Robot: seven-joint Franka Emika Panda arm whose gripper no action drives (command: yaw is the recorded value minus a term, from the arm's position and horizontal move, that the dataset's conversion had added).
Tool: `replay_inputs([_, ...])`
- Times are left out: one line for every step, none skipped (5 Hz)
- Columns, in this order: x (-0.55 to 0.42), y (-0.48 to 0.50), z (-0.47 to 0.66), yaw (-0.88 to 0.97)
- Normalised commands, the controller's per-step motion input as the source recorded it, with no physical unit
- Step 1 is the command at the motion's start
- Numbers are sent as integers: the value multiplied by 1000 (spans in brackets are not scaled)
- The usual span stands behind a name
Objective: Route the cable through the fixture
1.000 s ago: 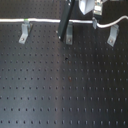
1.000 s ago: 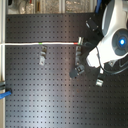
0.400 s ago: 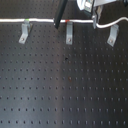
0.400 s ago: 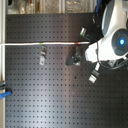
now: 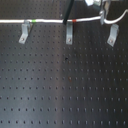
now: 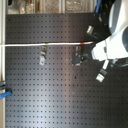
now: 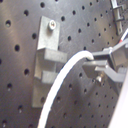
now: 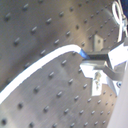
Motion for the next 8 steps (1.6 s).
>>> replay_inputs([-266,-276,-328,274])
replay_inputs([-314,-88,-250,480])
replay_inputs([-198,-27,-353,543])
replay_inputs([-91,7,-495,586])
replay_inputs([-40,-16,-494,743])
replay_inputs([-97,32,-485,805])
replay_inputs([-90,43,-510,828])
replay_inputs([-99,55,-514,825])
